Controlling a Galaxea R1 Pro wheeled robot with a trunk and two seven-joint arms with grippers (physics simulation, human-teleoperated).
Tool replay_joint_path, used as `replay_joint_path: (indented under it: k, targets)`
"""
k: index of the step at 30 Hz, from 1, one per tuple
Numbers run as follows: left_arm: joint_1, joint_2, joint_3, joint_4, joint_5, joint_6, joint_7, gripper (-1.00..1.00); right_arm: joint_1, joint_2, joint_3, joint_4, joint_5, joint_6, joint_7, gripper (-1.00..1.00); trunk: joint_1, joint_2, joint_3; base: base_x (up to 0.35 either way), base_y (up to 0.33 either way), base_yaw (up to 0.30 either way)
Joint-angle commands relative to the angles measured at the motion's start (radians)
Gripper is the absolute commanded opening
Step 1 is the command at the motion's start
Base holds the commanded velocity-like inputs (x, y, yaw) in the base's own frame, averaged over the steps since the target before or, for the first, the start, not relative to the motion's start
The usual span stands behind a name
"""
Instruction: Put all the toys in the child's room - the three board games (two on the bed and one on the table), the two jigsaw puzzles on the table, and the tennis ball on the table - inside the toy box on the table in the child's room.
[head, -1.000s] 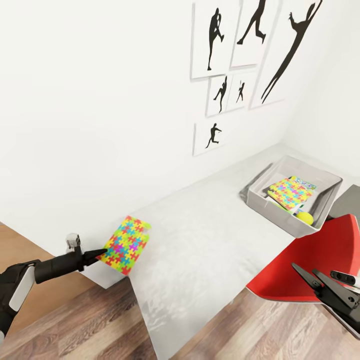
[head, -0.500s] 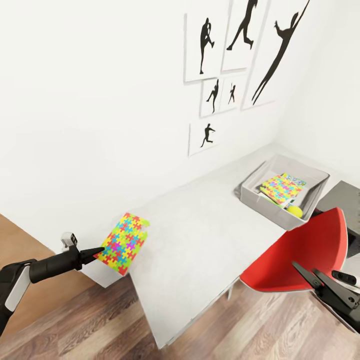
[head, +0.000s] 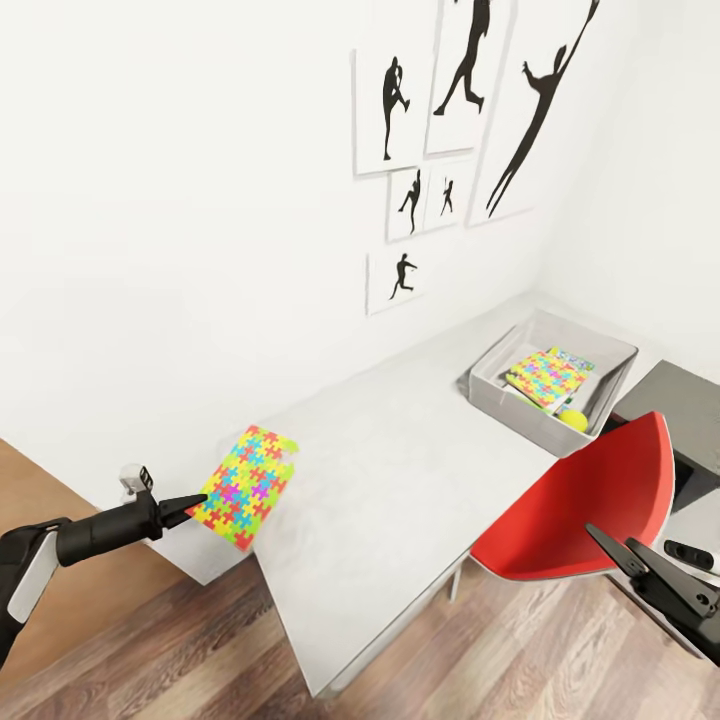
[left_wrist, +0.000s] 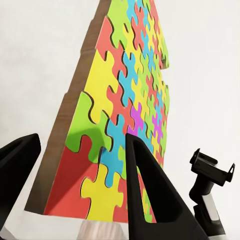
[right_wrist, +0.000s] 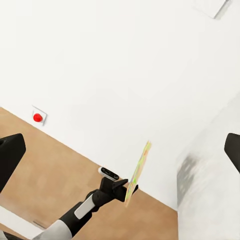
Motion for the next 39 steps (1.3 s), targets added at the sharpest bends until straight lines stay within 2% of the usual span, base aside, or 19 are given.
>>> replay_joint_path:
  k: [1, 23, 30, 39]
  targets:
    - [-0.001, 0.002, 0.0, 0.0, 0.002, 0.008, -0.001, -1.0, 0.0, 0.0, 0.0, -0.001, -0.005, 0.007, -0.002, 1.0, 0.001, -0.002, 0.0, 0.0, 0.0, -0.071]
    - [0.0, 0.007, -0.002, 0.0, -0.001, 0.007, -0.009, -1.0, 0.005, 0.001, -0.033, 0.0, -0.004, 0.007, 0.001, 1.0, 0.001, -0.002, 0.036, 0.0, 0.0, -0.011]
    - [0.0, 0.007, -0.002, 0.0, -0.001, 0.007, -0.01, -1.0, 0.006, 0.002, -0.035, 0.0, -0.004, -0.01, 0.022, 1.0, 0.001, -0.002, 0.048, 0.0, 0.0, 0.0]
    - [0.0, 0.007, -0.004, 0.0, -0.003, 0.003, -0.071, -1.0, 0.027, 0.001, -0.048, 0.0, -0.004, -0.041, 0.046, 1.0, 0.001, -0.002, 0.063, 0.0, 0.0, 0.0]
